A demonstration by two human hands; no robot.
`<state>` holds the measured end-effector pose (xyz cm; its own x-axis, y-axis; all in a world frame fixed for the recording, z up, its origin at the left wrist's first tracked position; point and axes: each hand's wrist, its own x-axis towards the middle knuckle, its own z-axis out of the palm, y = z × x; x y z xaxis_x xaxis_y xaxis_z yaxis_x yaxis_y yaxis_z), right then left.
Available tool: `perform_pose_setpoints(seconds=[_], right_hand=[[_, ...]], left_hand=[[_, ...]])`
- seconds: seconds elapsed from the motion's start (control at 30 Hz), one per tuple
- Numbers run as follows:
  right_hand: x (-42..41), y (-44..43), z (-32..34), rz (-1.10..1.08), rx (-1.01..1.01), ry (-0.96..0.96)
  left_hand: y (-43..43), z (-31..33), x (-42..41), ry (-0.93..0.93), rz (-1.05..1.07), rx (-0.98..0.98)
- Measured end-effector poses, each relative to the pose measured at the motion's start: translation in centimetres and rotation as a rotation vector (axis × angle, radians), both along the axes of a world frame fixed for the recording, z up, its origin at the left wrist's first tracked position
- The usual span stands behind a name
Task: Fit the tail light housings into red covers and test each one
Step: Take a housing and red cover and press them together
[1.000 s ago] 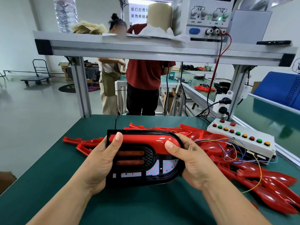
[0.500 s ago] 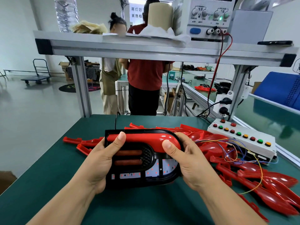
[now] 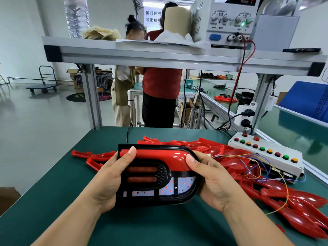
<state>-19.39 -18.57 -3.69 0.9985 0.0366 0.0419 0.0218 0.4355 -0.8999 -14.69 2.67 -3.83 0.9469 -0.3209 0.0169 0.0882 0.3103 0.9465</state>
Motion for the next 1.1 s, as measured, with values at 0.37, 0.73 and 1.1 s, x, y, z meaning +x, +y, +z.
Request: perform_pose_setpoints(seconds=[0.37,0.73,1.1], right_hand=[[0.24,0.9,-0.49,-0.114,-0.121,-0.162],[0.35,0.85,-0.97,-0.185,-0.208,-0.158],[0.72,0.74,-1.01,-0.184,-0.237,-0.215]], left_hand=[[-0.26,-0.18,0.06,-0.027,0.058,-0.016],[-0.62,-0.58,0.0,-0.02,0.044,0.0],[-0.99,-0.43,0.36,-0.035,0.068,-0.041]])
